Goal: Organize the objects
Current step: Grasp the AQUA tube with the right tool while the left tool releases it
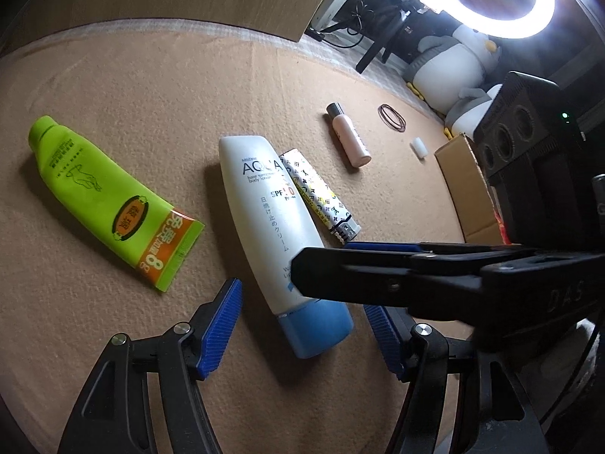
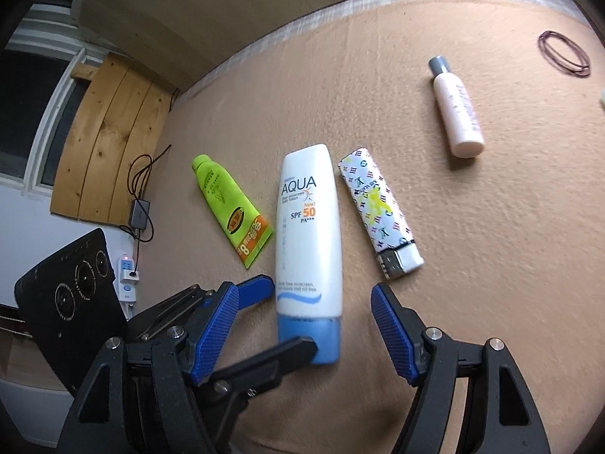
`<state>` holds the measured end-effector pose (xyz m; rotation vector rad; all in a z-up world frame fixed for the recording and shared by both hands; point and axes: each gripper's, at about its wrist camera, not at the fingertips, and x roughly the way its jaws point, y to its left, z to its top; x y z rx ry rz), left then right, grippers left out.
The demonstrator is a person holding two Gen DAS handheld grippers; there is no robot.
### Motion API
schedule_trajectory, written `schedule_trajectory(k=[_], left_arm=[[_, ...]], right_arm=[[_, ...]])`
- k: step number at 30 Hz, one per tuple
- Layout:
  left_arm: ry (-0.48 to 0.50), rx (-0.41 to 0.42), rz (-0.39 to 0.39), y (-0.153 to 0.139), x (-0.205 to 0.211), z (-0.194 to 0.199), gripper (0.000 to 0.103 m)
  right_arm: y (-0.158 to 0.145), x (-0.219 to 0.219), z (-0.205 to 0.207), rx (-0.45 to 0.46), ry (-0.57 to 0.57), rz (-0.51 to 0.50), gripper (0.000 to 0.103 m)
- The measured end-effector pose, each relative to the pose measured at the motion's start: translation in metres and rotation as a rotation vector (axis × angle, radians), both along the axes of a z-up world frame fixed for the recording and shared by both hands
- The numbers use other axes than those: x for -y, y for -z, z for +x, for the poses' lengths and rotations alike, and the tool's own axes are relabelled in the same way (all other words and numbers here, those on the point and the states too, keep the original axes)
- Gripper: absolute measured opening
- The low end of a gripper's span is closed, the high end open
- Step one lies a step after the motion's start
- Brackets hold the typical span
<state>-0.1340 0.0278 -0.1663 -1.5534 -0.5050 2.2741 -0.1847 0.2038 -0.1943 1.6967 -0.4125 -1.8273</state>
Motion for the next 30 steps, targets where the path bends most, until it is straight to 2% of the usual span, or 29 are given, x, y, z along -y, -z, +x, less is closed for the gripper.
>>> schedule_trajectory(k=[4,6,8,10,11,18,24,30], left_arm=[[-0.001,0.011,0.016,0.004,0.001,-0.003,0.067],[0.001,0.014,0.022,0.005,0.000,-0.003,0.058],[0.003,0.014,0.023,0.006,0.000,-0.003,0.055],[0.001,0.015,0.025,0.006,0.000,-0.003,0.053],[0.003,0.014,0.022,0.006,0.000,-0.003,0.053],[-0.013,0.003,0.033,-0.001,-0.004,0.002,0.050],[-0.006,-0.036,0.044,-0.021,-0.022,0.007,0.050],[0.044,-0.091,0.052,-0.047,-0.055,0.004,0.050]], right_arm=[[0.006,0.006,-0.003,0.020,-0.004,0.005,0.069],[0.006,0.008,-0.002,0.016,-0.007,0.003,0.069],[0.006,0.010,-0.002,0.017,-0.011,0.001,0.064],[0.007,0.012,-0.001,0.027,-0.015,-0.004,0.052],[0.008,0.011,0.000,0.030,-0.018,-0.006,0.050],[0.001,0.011,0.009,0.008,-0.022,0.009,0.049],[-0.020,-0.001,0.021,-0.035,-0.011,0.012,0.049],[-0.051,-0.030,0.035,-0.103,0.014,0.024,0.049]])
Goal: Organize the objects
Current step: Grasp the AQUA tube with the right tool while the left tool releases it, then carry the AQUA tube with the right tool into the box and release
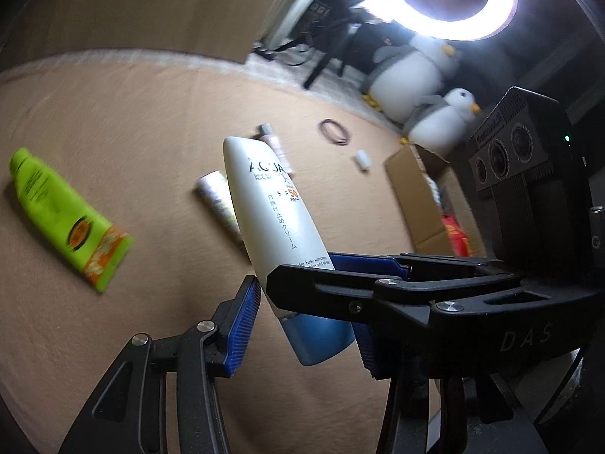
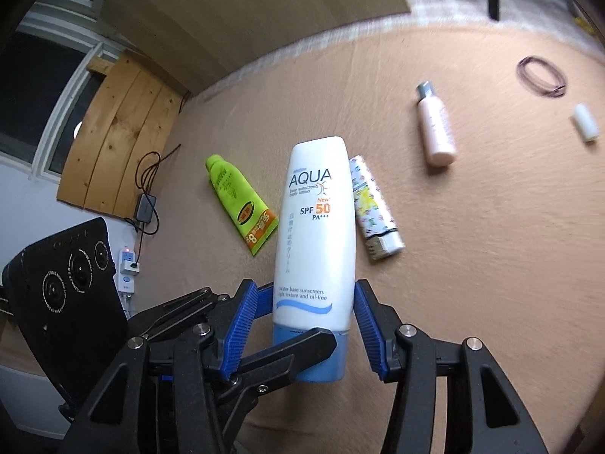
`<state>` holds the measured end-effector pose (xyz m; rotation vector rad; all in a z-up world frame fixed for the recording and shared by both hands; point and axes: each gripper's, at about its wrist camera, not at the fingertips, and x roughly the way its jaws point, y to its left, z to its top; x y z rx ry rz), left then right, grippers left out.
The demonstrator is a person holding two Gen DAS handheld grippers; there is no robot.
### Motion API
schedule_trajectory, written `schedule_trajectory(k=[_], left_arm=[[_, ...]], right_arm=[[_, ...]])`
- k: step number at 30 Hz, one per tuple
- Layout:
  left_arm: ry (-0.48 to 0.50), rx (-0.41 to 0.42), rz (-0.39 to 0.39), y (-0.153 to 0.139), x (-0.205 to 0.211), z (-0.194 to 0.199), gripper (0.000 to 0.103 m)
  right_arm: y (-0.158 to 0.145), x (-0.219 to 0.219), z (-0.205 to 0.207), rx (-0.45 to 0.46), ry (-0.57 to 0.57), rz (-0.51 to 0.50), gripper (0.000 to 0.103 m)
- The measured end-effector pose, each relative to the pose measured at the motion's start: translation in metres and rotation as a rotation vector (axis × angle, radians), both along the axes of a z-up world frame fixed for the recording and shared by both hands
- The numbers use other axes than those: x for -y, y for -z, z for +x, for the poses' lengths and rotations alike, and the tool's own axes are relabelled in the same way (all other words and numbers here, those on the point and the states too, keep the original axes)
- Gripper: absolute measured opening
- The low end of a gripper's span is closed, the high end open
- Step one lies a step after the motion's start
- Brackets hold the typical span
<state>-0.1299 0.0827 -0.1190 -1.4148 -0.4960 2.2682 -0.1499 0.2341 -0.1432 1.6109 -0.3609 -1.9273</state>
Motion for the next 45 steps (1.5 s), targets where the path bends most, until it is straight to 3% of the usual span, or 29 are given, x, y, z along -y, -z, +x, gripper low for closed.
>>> schedule_trajectory(k=[12,27,31,33,35,45], left_arm=[[0.166,-0.072,0.036,-0.035,-0.113,-0.012,0.050],[0.347,-0.085,0.059,-0.039,-0.265,-0.011,0.047],[0.369,-0.098,0.033,-0.041,-0.282,-0.012,0.048],[0.380,-0.096,0.009,-0.041,-0.287,-0.013,0.056],[0.388,-0.107,0.002,-0.043,-0.287,-0.011,0.057],[0.325,-0.110,-0.017,-0.043,-0.241,-0.012,0.058]], right_arm=[[-0.047,-0.109,0.019,-0.093,0.166,0.021,0.049],[-0.054,-0.244,0.039,-0.117,0.345,0.089,0.049],[-0.056,-0.269,0.042,-0.130,0.377,0.120,0.049],[-0.058,-0.278,0.043,-0.138,0.392,0.134,0.050],[-0.060,-0.286,0.044,-0.151,0.409,0.158,0.056],[-0.060,-0.280,0.046,-0.173,0.429,0.111,0.062]])
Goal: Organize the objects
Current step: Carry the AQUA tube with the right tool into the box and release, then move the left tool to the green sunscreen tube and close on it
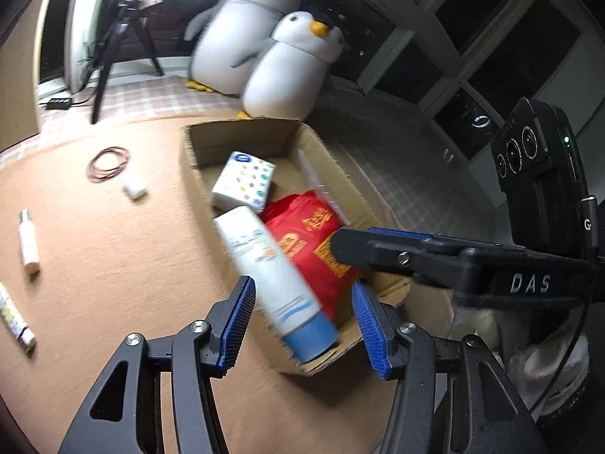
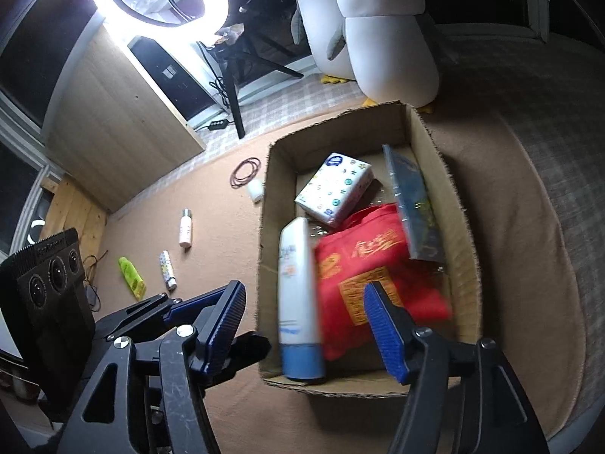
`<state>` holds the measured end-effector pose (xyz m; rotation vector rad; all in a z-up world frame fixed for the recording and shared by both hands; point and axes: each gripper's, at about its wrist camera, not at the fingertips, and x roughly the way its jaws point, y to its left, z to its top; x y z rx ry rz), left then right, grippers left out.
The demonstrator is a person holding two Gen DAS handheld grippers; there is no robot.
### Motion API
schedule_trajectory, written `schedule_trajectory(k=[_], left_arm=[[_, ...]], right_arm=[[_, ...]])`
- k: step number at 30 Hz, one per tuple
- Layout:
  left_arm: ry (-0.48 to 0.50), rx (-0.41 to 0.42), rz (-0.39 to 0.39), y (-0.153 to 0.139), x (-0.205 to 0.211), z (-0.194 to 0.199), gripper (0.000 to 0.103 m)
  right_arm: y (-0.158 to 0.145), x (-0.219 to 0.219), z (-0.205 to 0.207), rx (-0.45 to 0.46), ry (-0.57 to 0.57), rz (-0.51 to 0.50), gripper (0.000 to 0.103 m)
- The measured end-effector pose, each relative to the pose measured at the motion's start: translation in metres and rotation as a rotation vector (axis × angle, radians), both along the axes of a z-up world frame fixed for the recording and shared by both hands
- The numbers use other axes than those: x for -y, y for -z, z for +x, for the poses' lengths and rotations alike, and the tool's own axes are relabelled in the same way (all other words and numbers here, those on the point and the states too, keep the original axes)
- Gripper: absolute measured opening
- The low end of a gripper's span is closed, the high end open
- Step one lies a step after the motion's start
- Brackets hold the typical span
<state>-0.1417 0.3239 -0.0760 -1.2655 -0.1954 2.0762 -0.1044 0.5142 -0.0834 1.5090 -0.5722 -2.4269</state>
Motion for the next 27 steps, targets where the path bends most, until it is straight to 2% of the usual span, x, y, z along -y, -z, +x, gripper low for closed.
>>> schedule_trajectory(k=[8,12,22,27], left_arm=[[-0.146,0.004,-0.022,0.002,0.090,0.006,0.060],[-0.244,0.013,-0.031,0.004,0.150,0.005,0.060],[-0.470,0.056,-0.056,0.026,0.303,0.008,0.062],[-0.546,0.081,-0.066,0.039,0.365,0.012,0.062]], right_arm=[[-0.005,0.039,-0.001,-0.073,-0.046,0.000,0.063],[-0.007,0.069,-0.002,-0.093,-0.097,-0.022,0.073],[0.004,0.177,-0.017,-0.053,-0.255,-0.010,0.073],[0.012,0.226,-0.027,-0.019,-0.318,-0.027,0.073]])
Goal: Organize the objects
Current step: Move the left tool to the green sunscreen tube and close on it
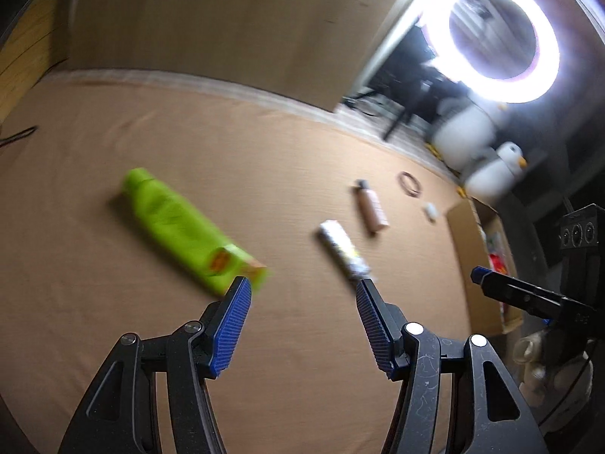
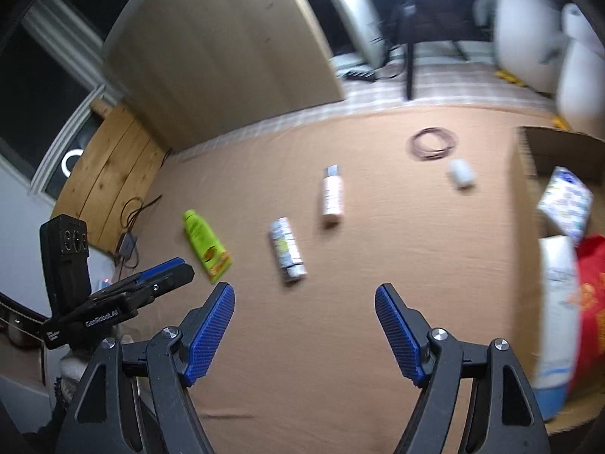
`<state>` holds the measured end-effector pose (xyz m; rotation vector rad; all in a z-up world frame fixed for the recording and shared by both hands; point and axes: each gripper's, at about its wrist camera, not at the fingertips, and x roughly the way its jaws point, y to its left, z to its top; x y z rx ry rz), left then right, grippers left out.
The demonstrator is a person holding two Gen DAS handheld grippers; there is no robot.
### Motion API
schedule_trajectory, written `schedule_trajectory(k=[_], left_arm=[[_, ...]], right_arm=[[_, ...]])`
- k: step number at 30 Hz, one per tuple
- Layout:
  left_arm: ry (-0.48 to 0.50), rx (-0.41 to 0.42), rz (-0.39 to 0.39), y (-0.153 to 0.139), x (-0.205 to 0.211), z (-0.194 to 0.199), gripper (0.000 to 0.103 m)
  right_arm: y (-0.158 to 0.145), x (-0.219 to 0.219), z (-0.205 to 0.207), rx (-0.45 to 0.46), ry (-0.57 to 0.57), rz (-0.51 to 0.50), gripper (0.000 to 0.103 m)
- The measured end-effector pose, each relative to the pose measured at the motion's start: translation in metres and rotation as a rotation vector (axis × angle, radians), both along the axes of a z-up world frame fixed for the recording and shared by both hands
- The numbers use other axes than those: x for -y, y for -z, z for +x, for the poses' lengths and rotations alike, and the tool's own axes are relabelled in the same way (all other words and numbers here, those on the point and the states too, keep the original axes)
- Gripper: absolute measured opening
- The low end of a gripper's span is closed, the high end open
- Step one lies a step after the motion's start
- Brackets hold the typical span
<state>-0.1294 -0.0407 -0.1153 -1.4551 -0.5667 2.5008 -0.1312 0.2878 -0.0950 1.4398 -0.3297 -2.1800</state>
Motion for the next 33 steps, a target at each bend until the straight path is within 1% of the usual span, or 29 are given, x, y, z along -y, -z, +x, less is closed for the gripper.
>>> schedule_trajectory(k=[7,10,15,21,26,28,29,30,33], left_arm=[[-0.094,0.019,-0.004,0.015,0.064,-0.003,0.062],[-0.150,0.022,-0.006,0.021,0.088,-0.014,0.062],[-0.214,0.024,0.021,0.030,0.115,-0.048,0.062],[-0.228,0.028,0.037,0.043,0.129,-0.087,0.062],[-0.179,0.046,-0.001,0.054,0.117,-0.110,0.061],[-0.153,0.058,-0.007,0.058,0.111,-0.115,0.055],[-0.141,0.066,-0.017,0.060,0.107,-0.117,0.049],[-0.130,0.072,-0.031,0.063,0.103,-0.118,0.045],[-0.100,0.093,-0.041,0.070,0.093,-0.116,0.041]], right_arm=[[0.009,0.072,-0.017,0.021,-0.084,-0.004,0.073],[0.018,0.097,-0.022,0.054,-0.101,-0.014,0.073],[0.026,0.117,-0.016,0.074,-0.115,-0.015,0.073],[0.034,0.109,-0.007,0.093,-0.091,0.002,0.073],[0.036,0.087,-0.003,0.106,-0.044,0.013,0.073],[0.036,0.082,-0.003,0.107,-0.027,0.014,0.073],[0.036,0.079,-0.003,0.107,-0.020,0.014,0.073],[0.036,0.075,-0.003,0.108,-0.012,0.013,0.073],[0.037,0.070,-0.002,0.113,-0.001,0.009,0.073]])
